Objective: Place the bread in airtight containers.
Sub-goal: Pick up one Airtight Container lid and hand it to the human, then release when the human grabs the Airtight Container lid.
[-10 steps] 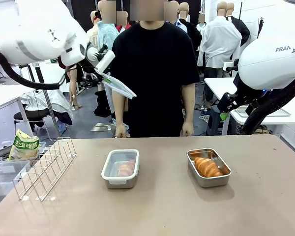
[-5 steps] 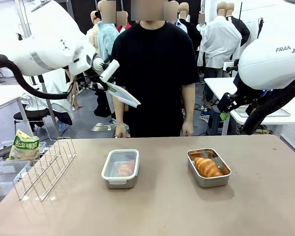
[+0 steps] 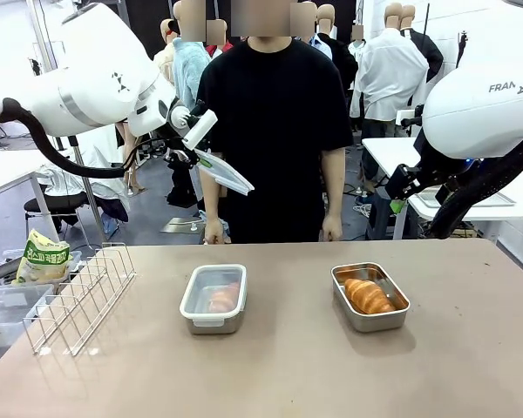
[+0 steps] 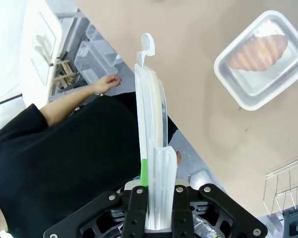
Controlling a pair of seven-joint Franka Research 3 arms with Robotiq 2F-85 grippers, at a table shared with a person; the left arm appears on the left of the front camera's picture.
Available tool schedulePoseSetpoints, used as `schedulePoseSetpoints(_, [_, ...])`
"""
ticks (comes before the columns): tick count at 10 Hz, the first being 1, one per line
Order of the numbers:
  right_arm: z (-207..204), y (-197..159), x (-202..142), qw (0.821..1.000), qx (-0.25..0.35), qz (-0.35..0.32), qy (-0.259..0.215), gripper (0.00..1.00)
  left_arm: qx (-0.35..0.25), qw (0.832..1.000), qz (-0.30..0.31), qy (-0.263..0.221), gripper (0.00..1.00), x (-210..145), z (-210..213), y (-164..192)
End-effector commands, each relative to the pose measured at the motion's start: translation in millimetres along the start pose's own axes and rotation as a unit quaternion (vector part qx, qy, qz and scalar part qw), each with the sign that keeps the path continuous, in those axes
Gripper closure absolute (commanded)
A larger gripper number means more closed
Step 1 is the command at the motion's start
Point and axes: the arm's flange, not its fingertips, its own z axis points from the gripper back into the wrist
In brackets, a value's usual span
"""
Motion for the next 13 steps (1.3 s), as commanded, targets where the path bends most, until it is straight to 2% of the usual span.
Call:
schedulePoseSetpoints(1, [-0.5,-0.2,-0.3,1.0,0.0,0.0,0.0,0.0,0.006,1.0,-0.001,0.009,1.0,-5.0,3.1,0.1])
schedulePoseSetpoints(13, [-0.5,-0.2,-0.3,1.0,0.0,0.0,0.0,0.0,0.006,1.0,-0.001,0.009,1.0,-5.0,3.1,0.1])
